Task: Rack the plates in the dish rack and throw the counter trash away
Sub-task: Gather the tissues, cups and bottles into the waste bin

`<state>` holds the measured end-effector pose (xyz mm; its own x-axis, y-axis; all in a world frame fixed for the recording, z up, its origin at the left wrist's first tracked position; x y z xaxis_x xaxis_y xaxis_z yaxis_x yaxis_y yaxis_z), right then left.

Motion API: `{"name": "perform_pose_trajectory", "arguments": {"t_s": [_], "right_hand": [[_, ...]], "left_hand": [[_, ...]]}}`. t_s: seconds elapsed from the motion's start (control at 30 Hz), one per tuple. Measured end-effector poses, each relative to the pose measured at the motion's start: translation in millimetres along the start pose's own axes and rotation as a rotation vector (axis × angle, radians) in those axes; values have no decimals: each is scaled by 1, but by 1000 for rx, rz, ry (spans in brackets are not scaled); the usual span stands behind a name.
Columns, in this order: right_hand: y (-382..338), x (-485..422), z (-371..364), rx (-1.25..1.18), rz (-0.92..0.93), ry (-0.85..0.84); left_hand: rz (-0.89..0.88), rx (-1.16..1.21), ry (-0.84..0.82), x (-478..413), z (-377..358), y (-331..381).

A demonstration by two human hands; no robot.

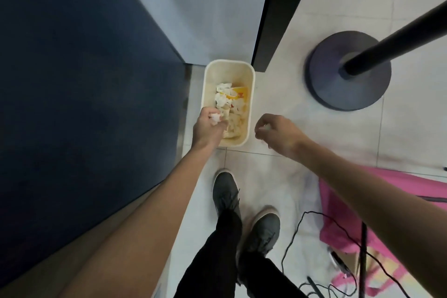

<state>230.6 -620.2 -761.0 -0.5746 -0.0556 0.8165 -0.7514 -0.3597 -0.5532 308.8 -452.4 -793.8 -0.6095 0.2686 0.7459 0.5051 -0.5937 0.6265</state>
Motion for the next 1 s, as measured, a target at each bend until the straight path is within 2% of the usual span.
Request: {"name": "perform_pose_trajectory", "arguments": {"t_s": [0.2,0.57,0.67,0.87,1.0], "right_hand": [[14,-43,2,-13,10,17],[-38,-104,15,178,30,57],[-47,-118,10,91,-17,9],[-56,-107,1,83,-2,10],[-53,-65,-15,218,59,-12]], "left_hand": [[31,203,13,-27,-9,-20],[26,223,-25,-34,-19,-59],[10,235,4,-35,-14,-61],[-6,243,30,-20,-1,-58],[-21,223,44,9,14,-49]]}}
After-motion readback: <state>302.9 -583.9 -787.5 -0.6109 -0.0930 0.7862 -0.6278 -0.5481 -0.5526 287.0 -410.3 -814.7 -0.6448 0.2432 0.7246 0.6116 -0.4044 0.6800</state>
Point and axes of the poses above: each hand's wrist, its own x-axis away from the middle knuckle, its own z-axis out of the back of the hand, y = z × x, the point moved 6 cm from there along -x, towards the middle knuckle, and after that the axes turned 14 degrees about -y, right-handed, at the moved point
